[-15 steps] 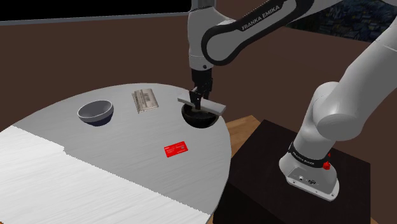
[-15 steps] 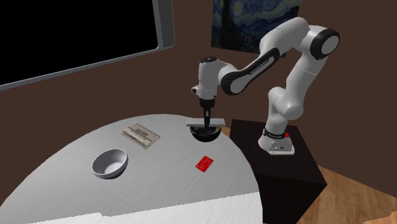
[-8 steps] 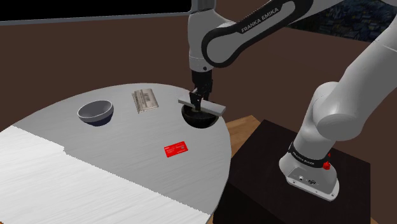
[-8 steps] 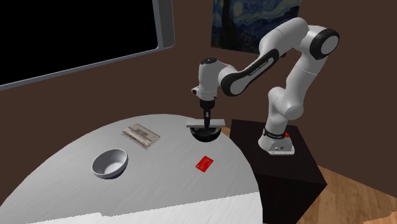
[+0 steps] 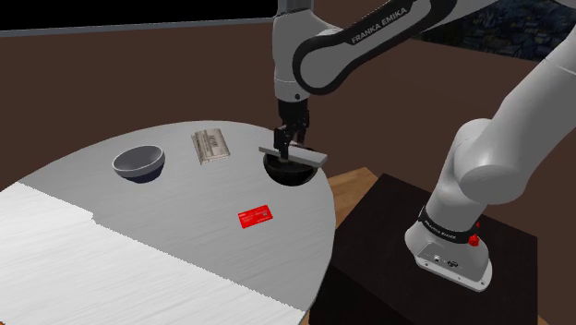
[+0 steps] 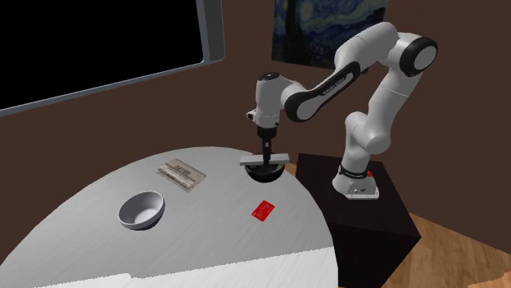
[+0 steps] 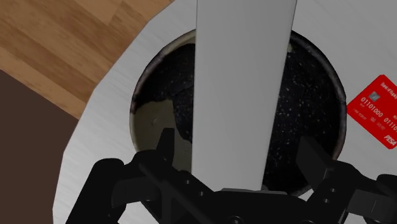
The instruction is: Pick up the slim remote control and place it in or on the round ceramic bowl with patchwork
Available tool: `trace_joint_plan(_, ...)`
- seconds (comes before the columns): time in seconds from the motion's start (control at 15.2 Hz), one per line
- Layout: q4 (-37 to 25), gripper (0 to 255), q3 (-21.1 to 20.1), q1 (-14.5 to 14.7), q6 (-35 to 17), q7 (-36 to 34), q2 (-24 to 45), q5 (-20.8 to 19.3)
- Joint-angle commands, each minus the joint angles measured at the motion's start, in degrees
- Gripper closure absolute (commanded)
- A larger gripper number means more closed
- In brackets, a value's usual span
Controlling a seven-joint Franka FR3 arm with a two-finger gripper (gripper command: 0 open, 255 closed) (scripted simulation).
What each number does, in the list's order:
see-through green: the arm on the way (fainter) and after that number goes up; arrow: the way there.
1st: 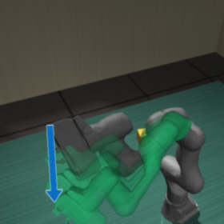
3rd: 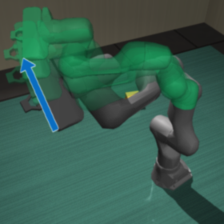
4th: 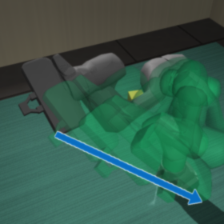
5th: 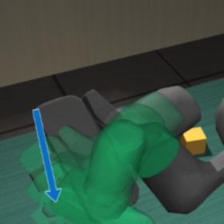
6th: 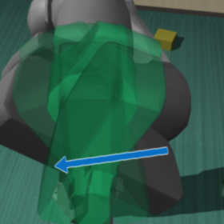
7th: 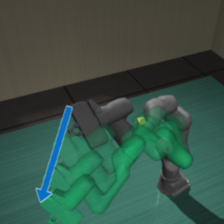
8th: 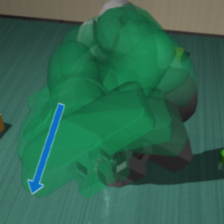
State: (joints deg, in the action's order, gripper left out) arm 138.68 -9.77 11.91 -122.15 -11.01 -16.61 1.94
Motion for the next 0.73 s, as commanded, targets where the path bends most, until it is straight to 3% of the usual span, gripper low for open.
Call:
trace_joint_plan(0.0, -1.99, 0, 0.17, -0.01, 3.10, 0.17, -1.08, 0.08)
trace_joint_plan(0.13, -4.48, 0, 0.32, 0.02, 6.73, 0.27, -2.23, 0.16)
trace_joint_plan(0.66, -4.48, 0, 0.32, 0.02, 6.73, 0.27, -2.23, 0.16)
